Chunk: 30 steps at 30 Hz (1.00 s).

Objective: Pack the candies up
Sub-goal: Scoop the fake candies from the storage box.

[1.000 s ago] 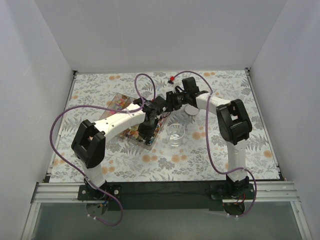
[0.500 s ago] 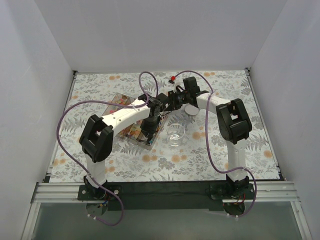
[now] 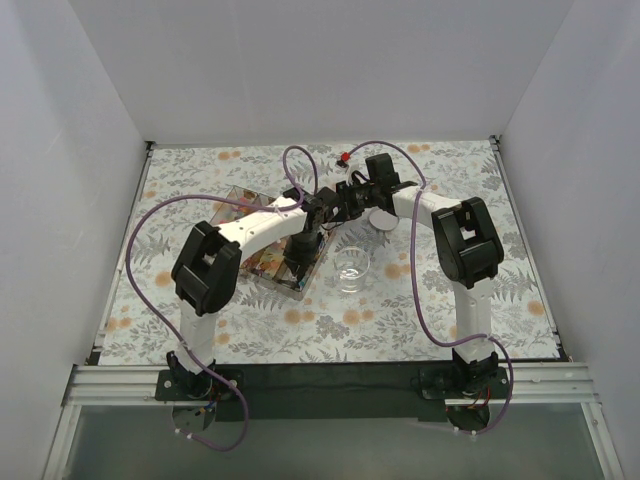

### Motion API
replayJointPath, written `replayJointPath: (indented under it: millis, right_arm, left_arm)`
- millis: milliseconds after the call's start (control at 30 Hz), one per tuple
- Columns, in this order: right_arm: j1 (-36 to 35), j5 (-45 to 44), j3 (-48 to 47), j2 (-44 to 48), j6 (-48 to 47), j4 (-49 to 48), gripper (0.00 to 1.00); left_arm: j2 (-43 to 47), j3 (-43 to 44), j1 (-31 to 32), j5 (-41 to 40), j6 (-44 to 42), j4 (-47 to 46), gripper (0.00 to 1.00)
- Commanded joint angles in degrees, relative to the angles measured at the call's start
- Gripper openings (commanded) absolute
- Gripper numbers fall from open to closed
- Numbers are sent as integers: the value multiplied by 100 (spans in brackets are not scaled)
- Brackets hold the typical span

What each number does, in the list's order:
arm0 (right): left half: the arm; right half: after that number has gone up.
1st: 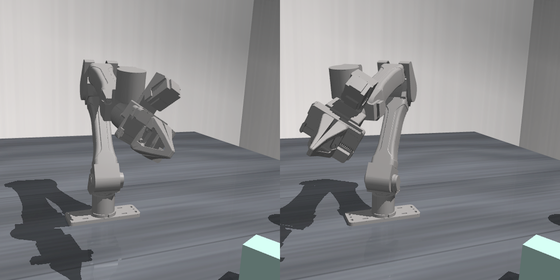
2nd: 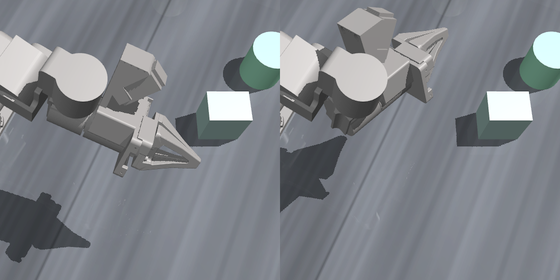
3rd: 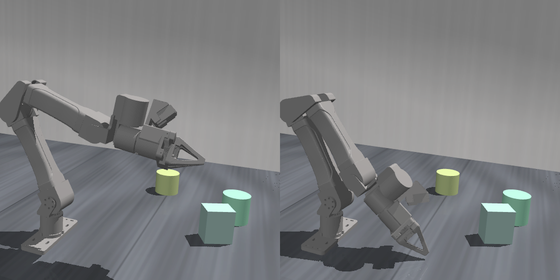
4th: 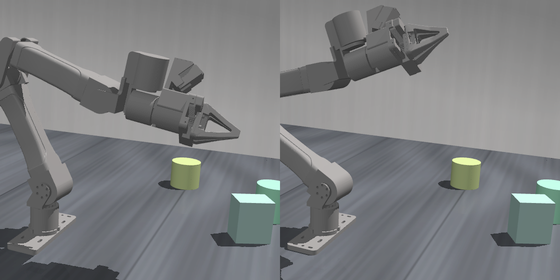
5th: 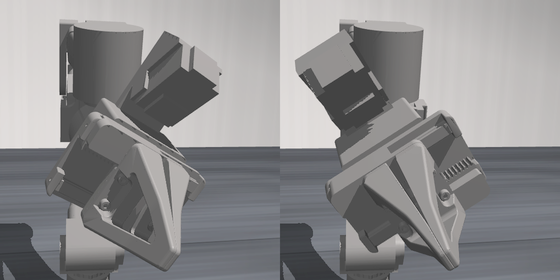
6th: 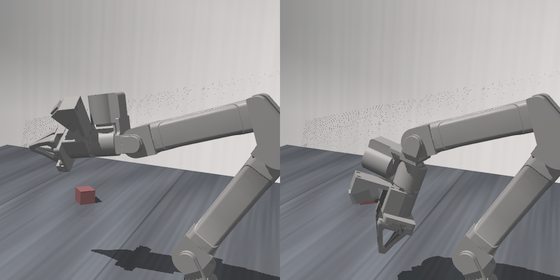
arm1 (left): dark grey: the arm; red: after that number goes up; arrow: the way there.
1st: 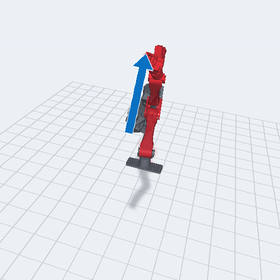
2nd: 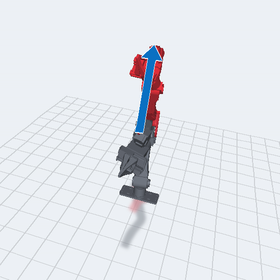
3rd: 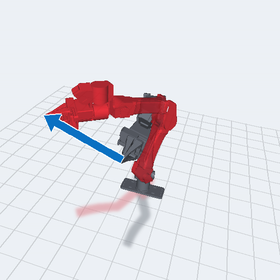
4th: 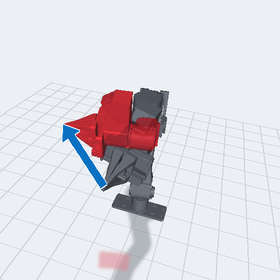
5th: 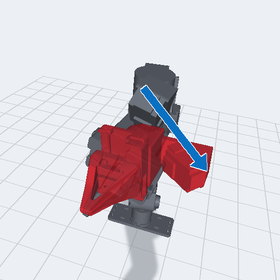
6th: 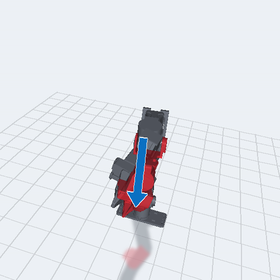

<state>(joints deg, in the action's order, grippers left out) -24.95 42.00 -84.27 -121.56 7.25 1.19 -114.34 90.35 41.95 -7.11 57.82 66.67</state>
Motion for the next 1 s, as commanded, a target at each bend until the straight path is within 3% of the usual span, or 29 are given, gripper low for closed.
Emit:
replayJointPath:
  millis: [0, 333, 600, 967]
  right_arm:
    - [-247, 335, -63, 27, 119, -58, 1]
    - [-265, 335, -19, 36, 137, -58, 1]
    - [-265, 212, -2, 36, 154, -58, 1]
    - [-256, 151, 33, 141, 146, -31, 1]
  left_arm:
    - [-9, 299, -56, 175, -69, -523, 0]
    - [-9, 1, -109, 166, 27, -1332, 0]
    - [553, -1018, -109, 123, 194, -2404, 0]
    - [623, -1019, -109, 79, 221, -2141, 0]
